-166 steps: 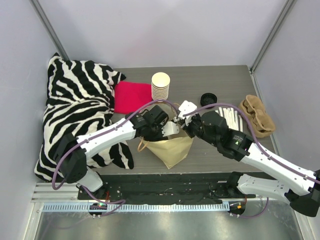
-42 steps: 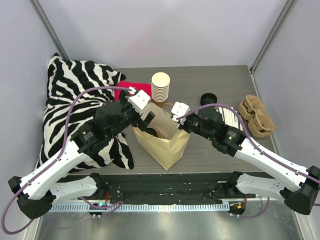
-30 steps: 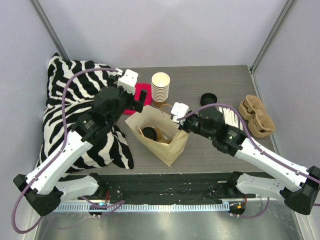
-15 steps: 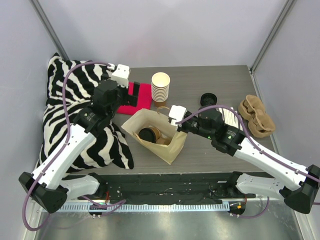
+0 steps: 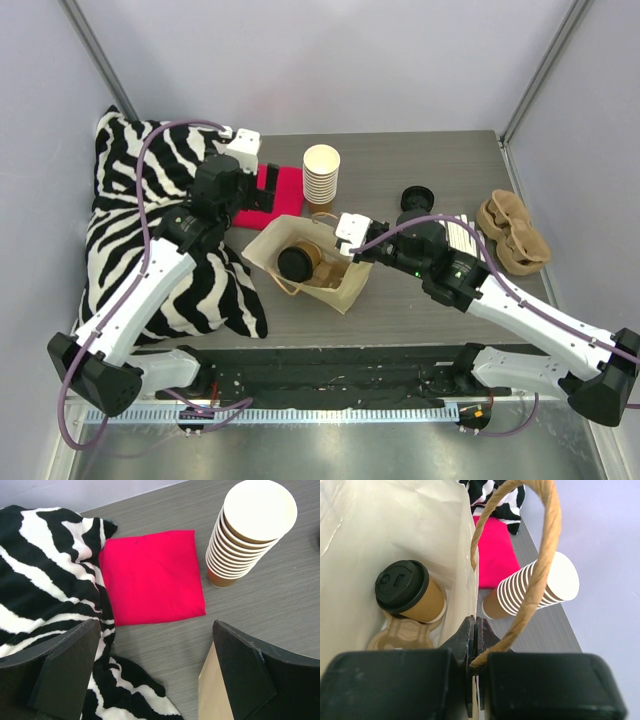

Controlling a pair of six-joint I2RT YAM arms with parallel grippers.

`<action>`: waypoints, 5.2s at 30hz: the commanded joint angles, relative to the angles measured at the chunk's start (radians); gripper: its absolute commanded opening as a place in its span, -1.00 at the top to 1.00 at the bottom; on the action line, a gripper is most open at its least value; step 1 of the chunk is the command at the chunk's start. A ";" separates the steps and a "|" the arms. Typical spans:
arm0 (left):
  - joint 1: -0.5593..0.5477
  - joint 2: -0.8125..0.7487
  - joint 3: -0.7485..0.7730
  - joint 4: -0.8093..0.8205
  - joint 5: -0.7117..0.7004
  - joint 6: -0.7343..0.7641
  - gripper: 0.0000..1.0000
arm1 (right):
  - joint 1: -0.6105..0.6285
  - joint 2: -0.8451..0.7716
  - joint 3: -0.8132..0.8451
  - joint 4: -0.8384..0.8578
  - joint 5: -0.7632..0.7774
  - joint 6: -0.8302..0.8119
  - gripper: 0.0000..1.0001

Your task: Pack the takeout coffee

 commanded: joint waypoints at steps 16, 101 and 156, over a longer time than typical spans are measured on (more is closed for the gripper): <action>0.007 0.052 0.045 -0.024 0.026 -0.041 -0.99 | -0.097 0.052 0.034 0.068 0.008 0.019 0.98; 0.387 0.076 0.096 -0.293 0.543 -0.229 -0.99 | -0.904 0.953 0.545 -0.627 -0.026 0.405 0.31; 0.404 0.142 0.166 -0.319 0.491 -0.211 -0.99 | -0.566 0.657 1.547 -0.438 -0.590 0.904 0.98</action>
